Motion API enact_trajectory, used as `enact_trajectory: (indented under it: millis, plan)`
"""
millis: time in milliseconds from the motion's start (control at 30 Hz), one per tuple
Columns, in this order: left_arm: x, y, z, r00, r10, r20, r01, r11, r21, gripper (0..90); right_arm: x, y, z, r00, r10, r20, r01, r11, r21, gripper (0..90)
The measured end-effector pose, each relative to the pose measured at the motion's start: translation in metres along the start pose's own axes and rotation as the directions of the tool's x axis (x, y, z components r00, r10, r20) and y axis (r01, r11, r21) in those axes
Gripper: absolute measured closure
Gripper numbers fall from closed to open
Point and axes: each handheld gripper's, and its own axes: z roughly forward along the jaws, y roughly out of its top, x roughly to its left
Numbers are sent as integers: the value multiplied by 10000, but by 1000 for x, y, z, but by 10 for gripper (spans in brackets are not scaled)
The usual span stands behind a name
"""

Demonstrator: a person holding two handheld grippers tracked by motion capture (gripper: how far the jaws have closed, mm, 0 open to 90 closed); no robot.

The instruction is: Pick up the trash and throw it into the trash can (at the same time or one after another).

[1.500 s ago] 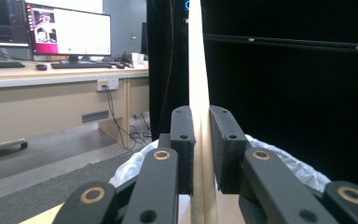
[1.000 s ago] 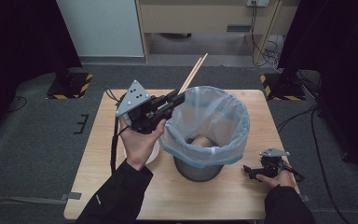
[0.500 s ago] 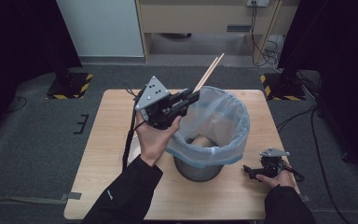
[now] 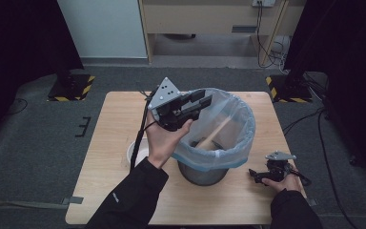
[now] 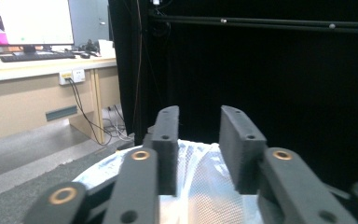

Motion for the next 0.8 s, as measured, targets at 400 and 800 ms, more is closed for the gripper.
enact_trajectory:
  millis: [400, 800]
  plan:
    - [29, -11, -64, 9930, 45, -1179, -62, 9999, -138, 431, 0, 0, 0, 10000, -18, -10, 18, 10000, 27, 9]
    - [78, -88, -129, 9543, -602, -2927, 882, 9926, 836, 327, 0, 0, 0, 10000, -41, -25, 41, 10000, 22, 10]
